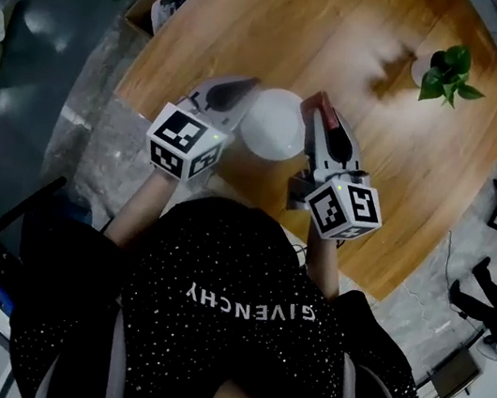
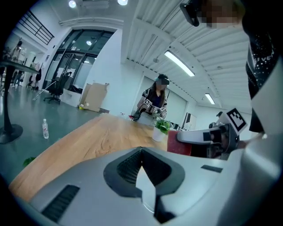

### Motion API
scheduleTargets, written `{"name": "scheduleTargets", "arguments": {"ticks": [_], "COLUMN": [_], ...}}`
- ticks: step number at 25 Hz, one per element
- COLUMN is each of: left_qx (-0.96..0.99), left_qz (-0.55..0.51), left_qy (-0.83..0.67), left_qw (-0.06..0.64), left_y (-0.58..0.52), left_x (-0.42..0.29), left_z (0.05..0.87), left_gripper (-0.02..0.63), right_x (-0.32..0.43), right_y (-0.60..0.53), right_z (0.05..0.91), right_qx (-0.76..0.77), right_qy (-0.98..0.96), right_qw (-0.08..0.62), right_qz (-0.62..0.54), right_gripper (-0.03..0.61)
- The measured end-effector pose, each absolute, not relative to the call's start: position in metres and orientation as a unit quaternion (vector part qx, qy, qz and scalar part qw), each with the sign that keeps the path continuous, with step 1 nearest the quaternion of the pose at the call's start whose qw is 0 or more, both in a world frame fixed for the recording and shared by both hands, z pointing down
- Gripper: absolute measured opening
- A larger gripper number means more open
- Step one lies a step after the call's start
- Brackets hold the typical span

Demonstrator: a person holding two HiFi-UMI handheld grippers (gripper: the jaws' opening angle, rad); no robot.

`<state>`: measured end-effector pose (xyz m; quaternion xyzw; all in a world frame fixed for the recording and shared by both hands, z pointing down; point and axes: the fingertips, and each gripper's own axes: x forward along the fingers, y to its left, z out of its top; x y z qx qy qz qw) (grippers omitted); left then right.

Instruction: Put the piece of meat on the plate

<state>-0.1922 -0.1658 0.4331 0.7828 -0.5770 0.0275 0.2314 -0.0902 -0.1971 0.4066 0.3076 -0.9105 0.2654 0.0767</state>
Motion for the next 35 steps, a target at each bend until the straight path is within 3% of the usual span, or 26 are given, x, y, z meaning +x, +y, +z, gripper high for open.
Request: {"name": "scheduleTargets", "arguments": {"ticks": [16,23,35], "left_qx": [0.845,0.856,0.855], "left_qz": [0.066,0.067,0.060], "left_qy": [-0.474,-0.443,-0.442], "left_qw": [0.240,0.259,0.265], "left_y": [-0.156,-0.149,-0.146], "left_x": [-0.204,-0.205,-0.208], "left_z": [0.450,0.461,0.460], "left_gripper": [0.008,0.008,0.008], "right_x": [-0.103,-0.115,-0.117], "right_y": [-0.170,-0.157,-0.167], "right_z": [0.470,0.511,0.547], "right_qx": [0.309,0.305,0.329], "right_qy": [-0.824,-0.734,-0.660], "right_qw": [0.152,0.142,0.179], "right_qz": [0.450,0.590,0.651], "right_gripper": [0.098,0.098,0.098]}}
